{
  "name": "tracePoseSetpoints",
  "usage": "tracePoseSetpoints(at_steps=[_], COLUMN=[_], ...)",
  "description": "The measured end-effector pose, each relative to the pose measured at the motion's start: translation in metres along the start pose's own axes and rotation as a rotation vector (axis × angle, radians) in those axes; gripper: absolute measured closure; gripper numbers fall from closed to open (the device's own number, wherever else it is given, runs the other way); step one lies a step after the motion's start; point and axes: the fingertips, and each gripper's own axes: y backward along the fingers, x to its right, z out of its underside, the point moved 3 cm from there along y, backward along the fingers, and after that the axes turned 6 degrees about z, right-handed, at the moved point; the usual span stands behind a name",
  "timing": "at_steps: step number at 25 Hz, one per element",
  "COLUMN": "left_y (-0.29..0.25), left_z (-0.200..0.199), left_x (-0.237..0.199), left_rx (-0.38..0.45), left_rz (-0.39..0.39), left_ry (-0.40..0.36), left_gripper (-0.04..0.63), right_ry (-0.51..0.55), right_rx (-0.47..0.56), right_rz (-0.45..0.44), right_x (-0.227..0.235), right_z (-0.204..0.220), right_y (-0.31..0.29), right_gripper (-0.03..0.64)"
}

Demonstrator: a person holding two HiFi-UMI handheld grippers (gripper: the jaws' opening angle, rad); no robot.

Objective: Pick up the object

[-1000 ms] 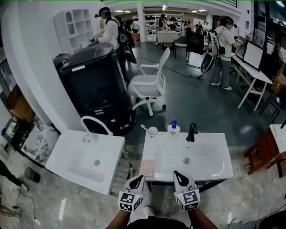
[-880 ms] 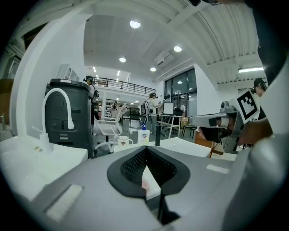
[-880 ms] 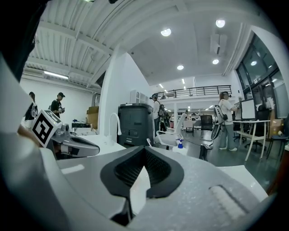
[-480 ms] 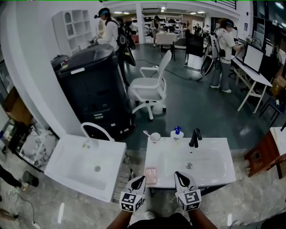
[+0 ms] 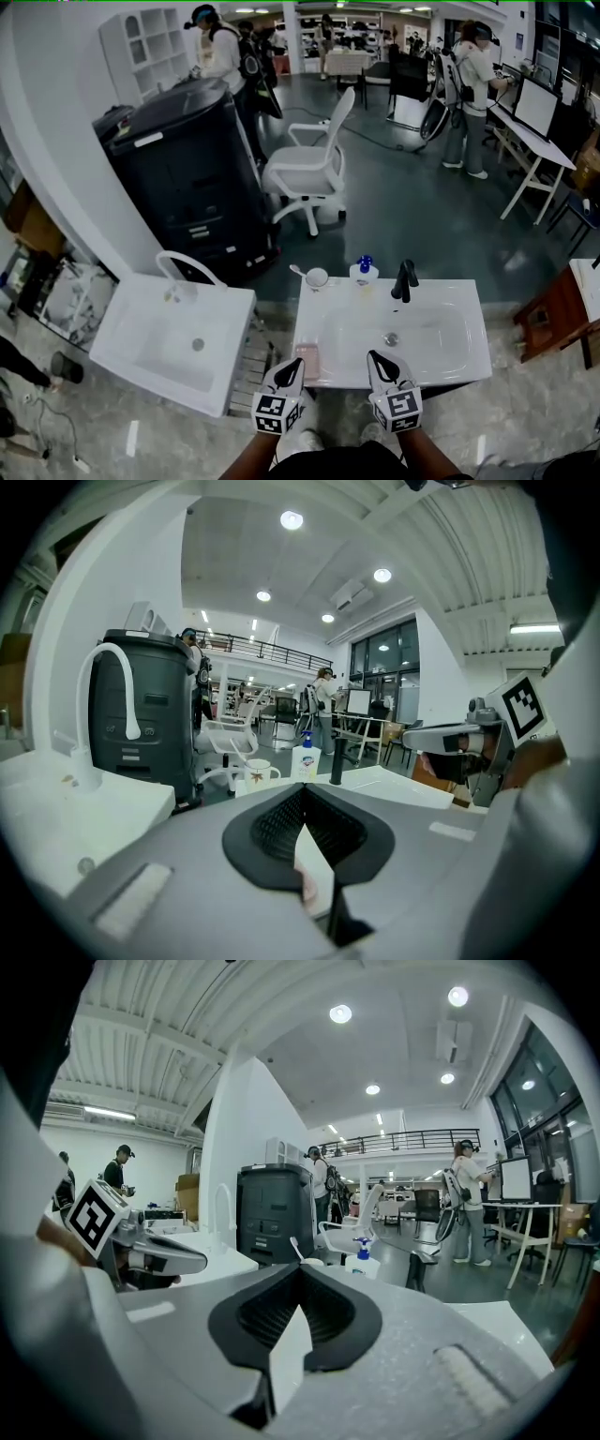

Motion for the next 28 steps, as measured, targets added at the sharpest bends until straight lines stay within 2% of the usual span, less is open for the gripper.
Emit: tracePoseSetpoints(at_steps=[2, 6, 13, 15, 19, 28], left_y=[-0.004, -0.010, -0.022, -0.025, -0.031, -0.060], left_z=[0.005, 0.017, 0.047, 0.061, 0.088, 0.125], left_x=[0.002, 0.003, -0.002, -0.004, -0.007, -0.019], left_rx=[-0.012, -0.046, -0.133, -0.189, -0.297, -0.410], left_rz=[-0.023, -0.075, -0.182, -0.210, -0.270, -0.321], left_ry=[0.011, 0.036, 0.082, 0.088, 0.095, 0.116], left_gripper=[0.574, 0.506, 0.244, 0.198, 0.140, 0.100], right_ry=[0.005, 0.023, 0.039, 0.037, 0.041, 0.033], right_rx=[-0.019, -0.047, -0.093, -0.105, -0.125, -0.164], right_rz=[-0.015, -0.061, -0.127, -0.137, -0.156, -0.187], right_x=[0.005, 0.006, 0.008, 0.011, 0.015, 0.024], right_z=[0.005, 0.013, 0.031, 0.033, 0.037, 0.050], right_y=[-0.001, -0.003, -0.005, -0.006, -0.007, -0.012], right_gripper=[0.614, 0.614, 0.614, 0.614, 0.614, 0.614])
